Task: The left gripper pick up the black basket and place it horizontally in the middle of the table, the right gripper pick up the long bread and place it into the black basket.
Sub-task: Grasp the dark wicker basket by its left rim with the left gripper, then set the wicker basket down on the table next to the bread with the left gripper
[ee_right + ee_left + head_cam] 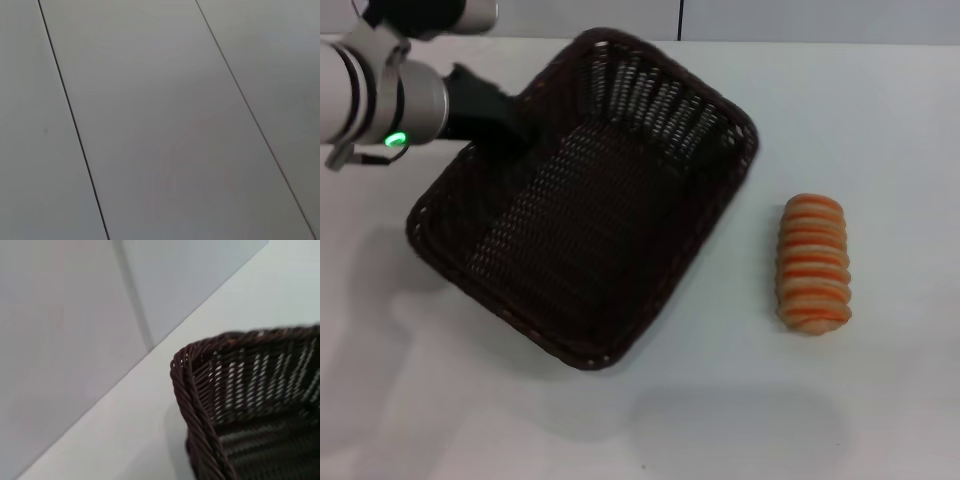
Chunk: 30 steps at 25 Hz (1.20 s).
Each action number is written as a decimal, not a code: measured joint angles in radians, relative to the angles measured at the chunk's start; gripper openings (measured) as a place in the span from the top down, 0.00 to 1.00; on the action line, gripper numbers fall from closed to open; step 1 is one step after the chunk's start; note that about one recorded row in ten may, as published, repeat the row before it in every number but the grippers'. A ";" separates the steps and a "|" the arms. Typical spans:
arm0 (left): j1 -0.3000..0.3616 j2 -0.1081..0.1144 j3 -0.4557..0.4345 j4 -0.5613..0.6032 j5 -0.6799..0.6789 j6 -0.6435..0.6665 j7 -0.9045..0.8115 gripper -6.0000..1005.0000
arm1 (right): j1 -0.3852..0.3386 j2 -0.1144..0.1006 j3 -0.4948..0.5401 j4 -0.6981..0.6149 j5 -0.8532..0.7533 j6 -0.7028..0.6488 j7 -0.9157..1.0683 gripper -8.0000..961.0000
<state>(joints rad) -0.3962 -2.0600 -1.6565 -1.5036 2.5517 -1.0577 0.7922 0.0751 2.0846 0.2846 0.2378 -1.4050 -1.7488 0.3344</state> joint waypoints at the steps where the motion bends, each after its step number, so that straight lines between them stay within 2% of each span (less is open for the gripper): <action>1: -0.009 0.000 -0.017 0.000 -0.028 -0.018 0.034 0.69 | 0.000 0.000 0.000 0.000 0.000 0.000 0.000 0.12; 4: -0.041 0.000 -0.069 -0.001 -0.086 -0.076 0.113 0.71 | 0.001 0.000 -0.007 0.000 0.000 -0.001 0.000 0.12; 5: -0.092 0.000 -0.130 0.004 -0.115 -0.163 0.177 0.71 | 0.001 0.000 -0.008 0.001 0.000 -0.002 0.000 0.12; 9: -0.161 0.000 -0.197 0.023 -0.140 -0.268 0.251 0.78 | 0.002 0.000 -0.009 0.004 -0.001 -0.004 0.000 0.13; 10: -0.201 0.000 -0.228 0.042 -0.155 -0.334 0.294 0.79 | 0.002 0.001 -0.010 0.004 -0.001 -0.004 0.000 0.13; 12: -0.216 0.000 -0.237 0.051 -0.160 -0.357 0.310 0.80 | 0.002 0.001 -0.010 0.005 -0.001 -0.005 0.000 0.13; 13: -0.248 0.000 -0.250 0.077 -0.188 -0.430 0.356 0.80 | 0.002 0.001 -0.011 0.005 -0.002 -0.005 0.000 0.13; 16: -0.273 0.000 -0.249 0.096 -0.228 -0.499 0.411 0.80 | 0.002 0.002 -0.016 0.007 -0.002 -0.005 0.000 0.13; 20: -0.316 -0.001 -0.253 0.112 -0.248 -0.557 0.460 0.80 | 0.005 0.002 -0.020 0.009 -0.002 -0.005 0.000 0.13; 25: -0.351 0.000 -0.266 0.145 -0.247 -0.582 0.489 0.80 | 0.009 0.002 -0.023 0.009 -0.002 -0.005 0.000 0.13; 30: -0.398 0.001 -0.266 0.237 -0.198 -0.580 0.493 0.80 | 0.009 0.002 -0.026 0.007 -0.002 -0.005 0.000 0.13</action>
<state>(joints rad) -0.7937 -2.0591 -1.9224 -1.2670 2.3534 -1.6375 1.2855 0.0840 2.0862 0.2585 0.2452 -1.4066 -1.7534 0.3344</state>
